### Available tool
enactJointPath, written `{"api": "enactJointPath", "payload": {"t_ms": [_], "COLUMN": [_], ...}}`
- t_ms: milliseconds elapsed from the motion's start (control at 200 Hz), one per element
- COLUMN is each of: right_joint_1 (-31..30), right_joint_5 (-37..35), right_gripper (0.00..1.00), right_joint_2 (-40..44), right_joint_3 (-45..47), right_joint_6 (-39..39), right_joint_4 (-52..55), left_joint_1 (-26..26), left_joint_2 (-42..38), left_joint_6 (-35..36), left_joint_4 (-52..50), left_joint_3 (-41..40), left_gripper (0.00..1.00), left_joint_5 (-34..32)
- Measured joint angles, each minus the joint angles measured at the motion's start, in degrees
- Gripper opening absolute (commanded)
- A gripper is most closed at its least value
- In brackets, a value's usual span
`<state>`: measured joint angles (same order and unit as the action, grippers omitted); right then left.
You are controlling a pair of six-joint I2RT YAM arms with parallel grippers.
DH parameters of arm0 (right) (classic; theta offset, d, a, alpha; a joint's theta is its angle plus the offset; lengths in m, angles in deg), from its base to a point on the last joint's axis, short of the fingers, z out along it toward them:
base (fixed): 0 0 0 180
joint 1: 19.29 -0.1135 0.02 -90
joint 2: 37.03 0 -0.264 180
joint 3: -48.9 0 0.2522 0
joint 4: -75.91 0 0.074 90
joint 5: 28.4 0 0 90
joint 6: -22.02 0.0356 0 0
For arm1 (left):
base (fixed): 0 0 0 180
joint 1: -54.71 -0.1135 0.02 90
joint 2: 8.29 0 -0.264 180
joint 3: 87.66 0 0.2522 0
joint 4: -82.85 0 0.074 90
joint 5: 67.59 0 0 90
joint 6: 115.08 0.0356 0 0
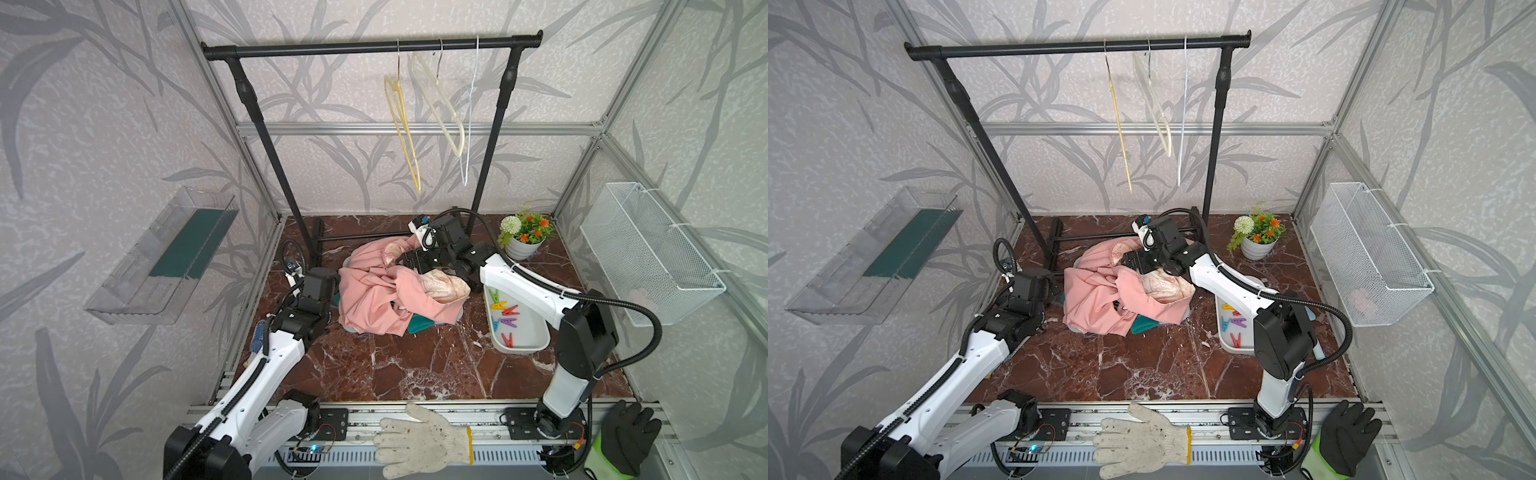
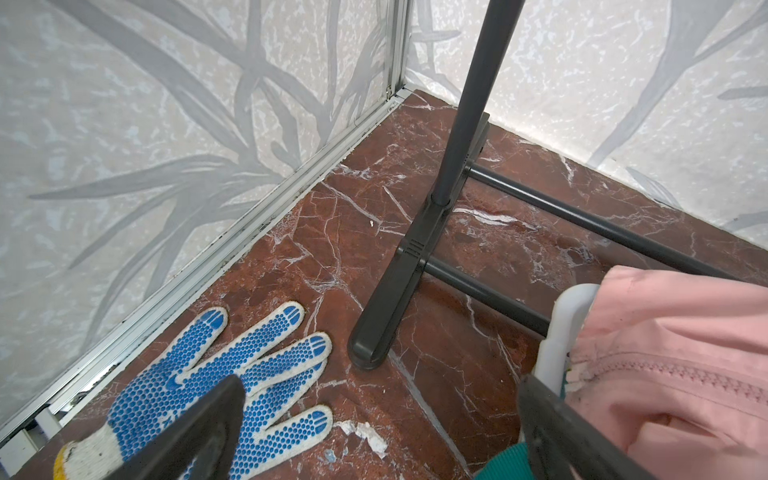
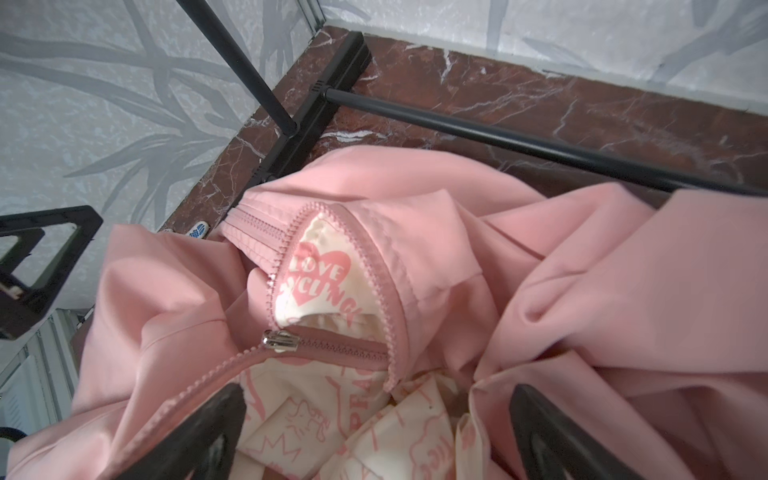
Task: Remove the clothespins securing jackets to the hanger
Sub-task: Adjust the jacket in the basket.
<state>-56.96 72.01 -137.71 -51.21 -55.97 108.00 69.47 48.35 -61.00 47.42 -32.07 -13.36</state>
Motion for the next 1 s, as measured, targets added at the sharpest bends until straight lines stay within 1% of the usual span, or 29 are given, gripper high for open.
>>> {"api": "enactJointPath", "payload": {"t_ms": [160, 270, 375, 525, 635, 780, 910, 1000], "right_joint_1": [1.1, 3.7, 7.1, 12.3, 16.1, 21.0, 24.5, 25.8], "right_joint_5": [-7.0, -11.0, -15.2, -21.4, -23.8, -24.0, -22.9, -22.7], "right_gripper": [0.99, 0.99, 0.99, 0.99, 0.99, 0.99, 0.99, 0.99], "right_joint_2": [5.8, 11.0, 15.7, 22.2, 27.2, 31.9, 32.1, 31.3], "right_joint_3": [0.9, 3.7, 8.2, 19.7, 30.8, 44.4, 53.5, 58.0], "right_joint_6": [-5.4, -9.4, -13.4, -16.9, -18.9, -20.0, -18.9, -18.6], "right_joint_4": [1.4, 1.1, -0.9, -6.4, -11.7, -20.4, -29.8, -36.2], "left_joint_1": [-2.4, -3.6, -4.2, -4.8, -5.2, -6.8, -8.2, -9.0], "left_joint_2": [0.8, 0.9, 1.9, 5.2, 6.1, 6.0, 6.2, 6.6], "left_joint_6": [1.4, 3.4, 6.0, 11.7, 15.9, 20.4, 23.3, 24.9], "left_joint_4": [2.8, 4.9, 6.2, 10.0, 15.0, 22.7, 30.3, 35.8], "left_joint_3": [-0.5, -1.7, -2.0, -2.4, -5.2, -10.0, -13.4, -15.8], "left_gripper": [0.99, 0.99, 0.99, 0.99, 0.99, 0.99, 0.99, 0.99], "left_joint_5": [-0.5, -1.0, -1.2, -0.7, 1.5, 5.5, 7.4, 8.7]}}
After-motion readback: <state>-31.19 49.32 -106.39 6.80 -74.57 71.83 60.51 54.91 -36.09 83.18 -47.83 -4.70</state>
